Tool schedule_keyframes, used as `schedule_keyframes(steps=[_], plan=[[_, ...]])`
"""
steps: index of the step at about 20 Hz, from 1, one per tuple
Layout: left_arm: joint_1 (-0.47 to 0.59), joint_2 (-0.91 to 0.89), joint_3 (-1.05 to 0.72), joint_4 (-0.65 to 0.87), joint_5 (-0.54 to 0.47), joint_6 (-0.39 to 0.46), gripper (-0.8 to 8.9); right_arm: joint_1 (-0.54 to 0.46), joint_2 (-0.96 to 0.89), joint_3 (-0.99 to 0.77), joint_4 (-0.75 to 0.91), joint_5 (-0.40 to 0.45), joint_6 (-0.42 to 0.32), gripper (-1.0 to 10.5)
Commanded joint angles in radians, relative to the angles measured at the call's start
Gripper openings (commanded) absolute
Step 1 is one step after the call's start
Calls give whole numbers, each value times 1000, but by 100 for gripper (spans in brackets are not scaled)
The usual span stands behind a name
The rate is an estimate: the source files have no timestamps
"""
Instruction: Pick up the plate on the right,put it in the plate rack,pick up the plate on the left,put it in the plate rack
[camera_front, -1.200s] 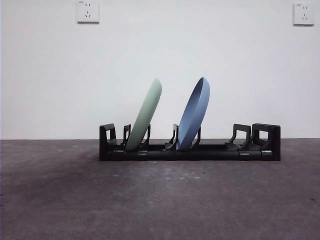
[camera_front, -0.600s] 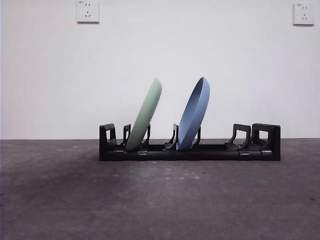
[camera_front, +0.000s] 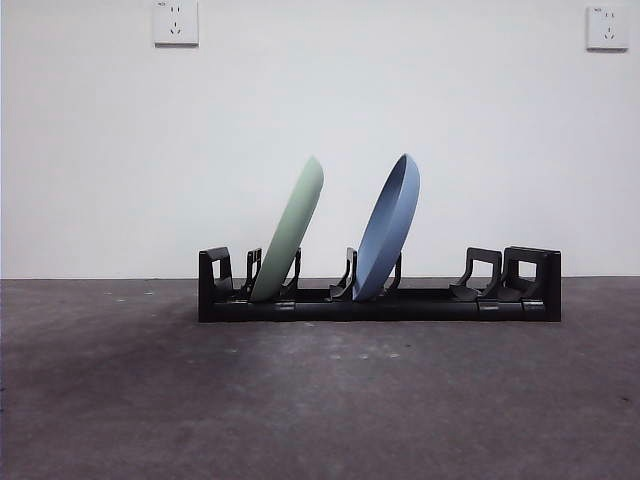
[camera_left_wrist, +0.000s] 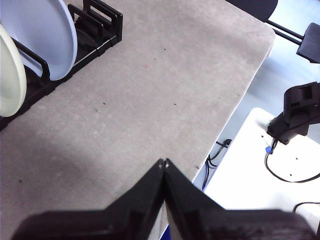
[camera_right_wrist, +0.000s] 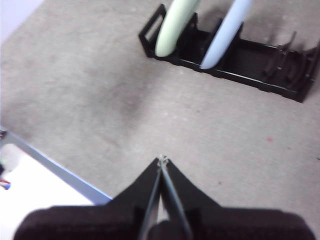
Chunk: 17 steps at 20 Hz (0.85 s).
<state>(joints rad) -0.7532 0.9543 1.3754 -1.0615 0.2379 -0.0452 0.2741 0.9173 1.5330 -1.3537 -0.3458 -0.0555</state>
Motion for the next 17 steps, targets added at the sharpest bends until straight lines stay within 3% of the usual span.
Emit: schedule_keyframes(steps=[1,8,10,13,15,17], plan=[[0,5,1,6,-3,13,-4,0,21,-8,-22,27,10,3],[0,19,1,13,-13,16,-4,0,131,-8,-22,85,10,3],[1,21,1,43,-72,24,-4,0,174,-8,-22,105,10,3],[13,19,-1,173,-165,106,-4,0,235,-8,-22,132,10,3],[80,3,-2,283,-166,219,-4,0,274,-8,-21,156,10,3],[191,-21,-13,373,-107,288,-4,0,309,-8,-21,174,10,3]])
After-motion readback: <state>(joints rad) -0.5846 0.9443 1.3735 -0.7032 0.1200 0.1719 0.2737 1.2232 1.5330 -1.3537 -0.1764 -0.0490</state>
